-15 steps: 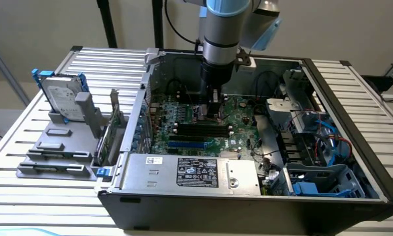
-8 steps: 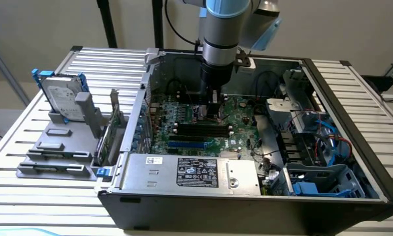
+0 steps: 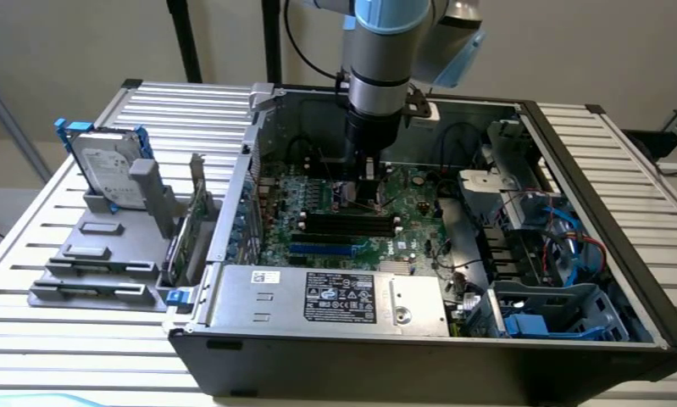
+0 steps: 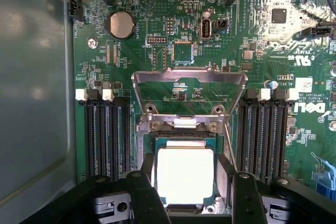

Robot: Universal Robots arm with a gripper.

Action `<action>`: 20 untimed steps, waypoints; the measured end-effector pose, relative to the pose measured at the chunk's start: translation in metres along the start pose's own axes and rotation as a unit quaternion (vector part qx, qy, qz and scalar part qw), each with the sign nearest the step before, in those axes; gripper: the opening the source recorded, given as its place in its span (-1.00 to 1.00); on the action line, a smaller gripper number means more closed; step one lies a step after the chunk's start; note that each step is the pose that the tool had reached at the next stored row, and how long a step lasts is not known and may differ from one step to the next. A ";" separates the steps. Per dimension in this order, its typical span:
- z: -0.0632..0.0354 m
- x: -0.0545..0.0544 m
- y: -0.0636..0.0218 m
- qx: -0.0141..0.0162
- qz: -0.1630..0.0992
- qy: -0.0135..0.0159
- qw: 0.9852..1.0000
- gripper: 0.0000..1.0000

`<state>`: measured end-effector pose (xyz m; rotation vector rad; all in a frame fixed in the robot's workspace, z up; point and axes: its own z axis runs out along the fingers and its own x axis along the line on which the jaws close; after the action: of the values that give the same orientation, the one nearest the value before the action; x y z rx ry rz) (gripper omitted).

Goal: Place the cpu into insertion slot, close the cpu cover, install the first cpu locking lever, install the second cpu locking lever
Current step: 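Place the cpu into insertion slot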

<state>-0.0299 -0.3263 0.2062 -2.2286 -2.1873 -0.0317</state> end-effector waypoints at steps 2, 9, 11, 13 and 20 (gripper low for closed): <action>0.0007 0.000 0.0000 0.000 0.000 0.000 1.000 0.09; 0.0025 0.000 -0.0010 0.000 0.000 0.000 1.000 0.09; 0.0029 0.000 -0.0011 0.000 0.000 0.000 1.000 0.09; 0.0032 0.000 -0.0012 0.000 0.000 0.000 1.000 0.09; 0.0044 0.000 -0.0012 0.000 0.002 0.000 1.000 0.09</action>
<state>-0.0311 -0.3263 0.2017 -2.2336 -2.1829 -0.0310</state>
